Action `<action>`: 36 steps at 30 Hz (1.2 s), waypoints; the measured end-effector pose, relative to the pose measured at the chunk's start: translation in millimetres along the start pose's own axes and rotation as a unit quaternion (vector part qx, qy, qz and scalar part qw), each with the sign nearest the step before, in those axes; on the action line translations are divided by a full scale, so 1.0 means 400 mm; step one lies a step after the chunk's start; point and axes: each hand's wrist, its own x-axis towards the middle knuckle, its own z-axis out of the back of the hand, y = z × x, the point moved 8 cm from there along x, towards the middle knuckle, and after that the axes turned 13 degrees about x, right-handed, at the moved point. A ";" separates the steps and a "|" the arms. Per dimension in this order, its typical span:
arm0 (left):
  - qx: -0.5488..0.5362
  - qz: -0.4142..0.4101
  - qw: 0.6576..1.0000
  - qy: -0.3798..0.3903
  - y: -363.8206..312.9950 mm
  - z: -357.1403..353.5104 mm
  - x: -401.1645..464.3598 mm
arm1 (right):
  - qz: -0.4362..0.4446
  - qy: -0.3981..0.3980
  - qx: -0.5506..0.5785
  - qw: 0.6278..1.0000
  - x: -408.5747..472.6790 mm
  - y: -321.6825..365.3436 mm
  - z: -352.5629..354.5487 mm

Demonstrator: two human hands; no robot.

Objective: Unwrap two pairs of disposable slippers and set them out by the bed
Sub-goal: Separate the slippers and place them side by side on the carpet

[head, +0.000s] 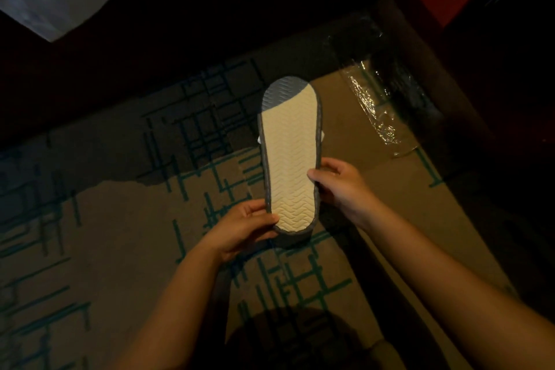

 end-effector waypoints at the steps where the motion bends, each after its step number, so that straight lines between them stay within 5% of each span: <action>1: 0.022 -0.005 0.999 -0.037 -0.010 0.008 0.001 | 0.013 -0.015 0.002 1.000 -0.008 0.004 0.008; 3: 0.132 -0.038 0.969 -0.207 -0.049 0.056 -0.008 | 0.022 -0.047 -0.002 0.999 -0.016 0.009 0.025; 5: 0.283 -0.127 0.884 -0.351 -0.133 0.065 -0.043 | 0.034 -0.057 0.000 0.998 -0.021 0.013 0.024; 8: 0.426 -0.166 0.827 -0.326 -0.189 -0.018 -0.040 | 0.056 -0.049 0.020 0.997 -0.021 0.016 0.007; 16: 0.394 -0.159 0.851 -0.309 -0.179 -0.048 -0.034 | 0.068 0.008 0.036 0.997 -0.021 0.021 -0.022; 21: 0.302 -0.121 0.914 -0.241 -0.140 -0.044 -0.017 | 0.056 0.022 0.001 0.998 -0.022 0.014 -0.023; 25: 0.285 -0.121 0.923 -0.228 -0.124 -0.032 -0.008 | 0.039 0.034 -0.033 0.998 -0.022 0.002 -0.030; 33: 0.024 -0.010 0.979 -0.203 -0.003 0.007 0.005 | 0.144 -0.153 -0.128 0.969 -0.016 0.090 0.130; 36: 0.055 0.086 0.986 -0.128 0.068 -0.024 0.005 | 0.117 -0.171 -0.157 0.966 -0.011 0.094 0.178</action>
